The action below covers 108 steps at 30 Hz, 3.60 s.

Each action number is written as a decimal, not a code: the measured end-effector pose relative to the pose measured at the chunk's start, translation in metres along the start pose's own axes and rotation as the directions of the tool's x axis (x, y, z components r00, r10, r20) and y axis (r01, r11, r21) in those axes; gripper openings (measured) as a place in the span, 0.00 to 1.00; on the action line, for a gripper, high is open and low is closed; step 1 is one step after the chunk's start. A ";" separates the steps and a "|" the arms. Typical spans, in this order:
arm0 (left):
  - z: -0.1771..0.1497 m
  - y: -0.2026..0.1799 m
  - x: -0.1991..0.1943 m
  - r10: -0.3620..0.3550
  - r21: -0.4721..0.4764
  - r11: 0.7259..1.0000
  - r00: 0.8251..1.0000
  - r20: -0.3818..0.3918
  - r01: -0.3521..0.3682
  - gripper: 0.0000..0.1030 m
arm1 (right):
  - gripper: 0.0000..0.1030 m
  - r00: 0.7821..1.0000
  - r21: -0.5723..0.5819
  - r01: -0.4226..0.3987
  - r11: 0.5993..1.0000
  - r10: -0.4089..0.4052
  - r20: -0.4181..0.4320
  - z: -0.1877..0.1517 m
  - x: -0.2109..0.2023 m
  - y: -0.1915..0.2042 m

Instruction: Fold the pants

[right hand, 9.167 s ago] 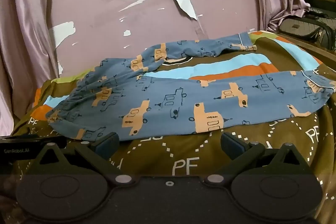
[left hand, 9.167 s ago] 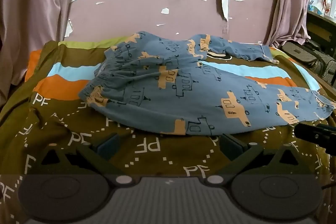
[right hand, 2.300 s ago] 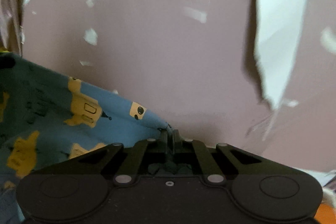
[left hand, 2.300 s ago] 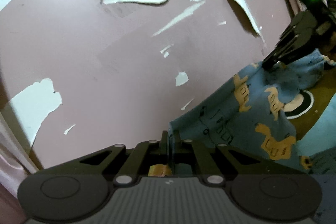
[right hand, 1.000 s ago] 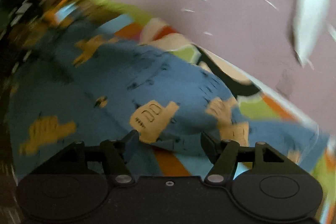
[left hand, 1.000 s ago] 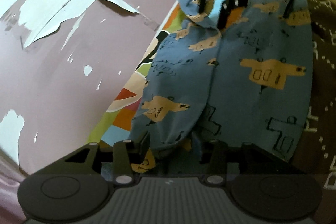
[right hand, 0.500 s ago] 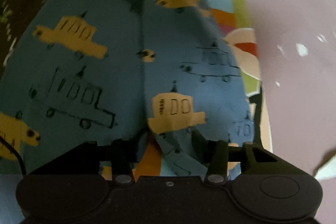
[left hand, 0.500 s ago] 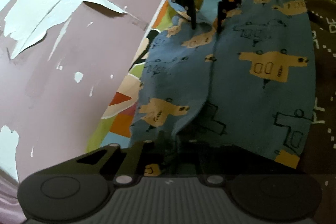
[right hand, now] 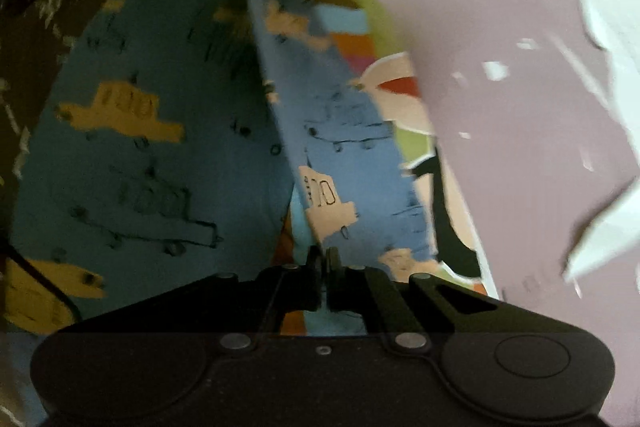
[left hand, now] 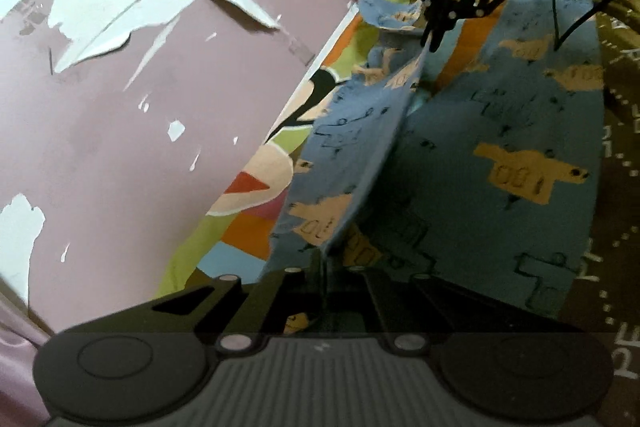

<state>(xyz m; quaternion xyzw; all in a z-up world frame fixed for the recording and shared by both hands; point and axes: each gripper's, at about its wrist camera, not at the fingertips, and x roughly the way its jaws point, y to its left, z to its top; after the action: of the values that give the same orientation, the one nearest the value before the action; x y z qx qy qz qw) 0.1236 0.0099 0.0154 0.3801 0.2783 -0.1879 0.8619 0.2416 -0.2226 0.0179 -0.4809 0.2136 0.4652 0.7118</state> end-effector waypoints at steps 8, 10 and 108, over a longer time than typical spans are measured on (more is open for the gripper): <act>-0.010 -0.022 -0.035 -0.074 0.065 0.995 0.997 0.022 0.072 0.01 | 0.00 0.999 0.014 -0.030 0.999 0.031 -0.037 0.010 -0.058 0.068; -0.015 -0.034 -0.041 -0.076 0.096 0.993 0.997 0.021 0.073 0.01 | 0.00 0.998 0.023 -0.027 0.999 0.028 -0.056 0.012 -0.062 0.084; 0.163 -0.101 0.060 -0.392 -0.562 0.718 0.906 0.160 0.410 0.03 | 0.01 0.964 0.992 0.105 0.071 -0.251 -0.084 -0.136 -0.095 -0.052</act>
<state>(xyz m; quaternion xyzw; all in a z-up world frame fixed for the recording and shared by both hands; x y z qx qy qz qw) 0.1705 -0.1859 0.0132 0.0251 0.3849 -0.2810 0.8788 0.2614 -0.3917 0.0534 0.1256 0.3705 0.1357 0.9102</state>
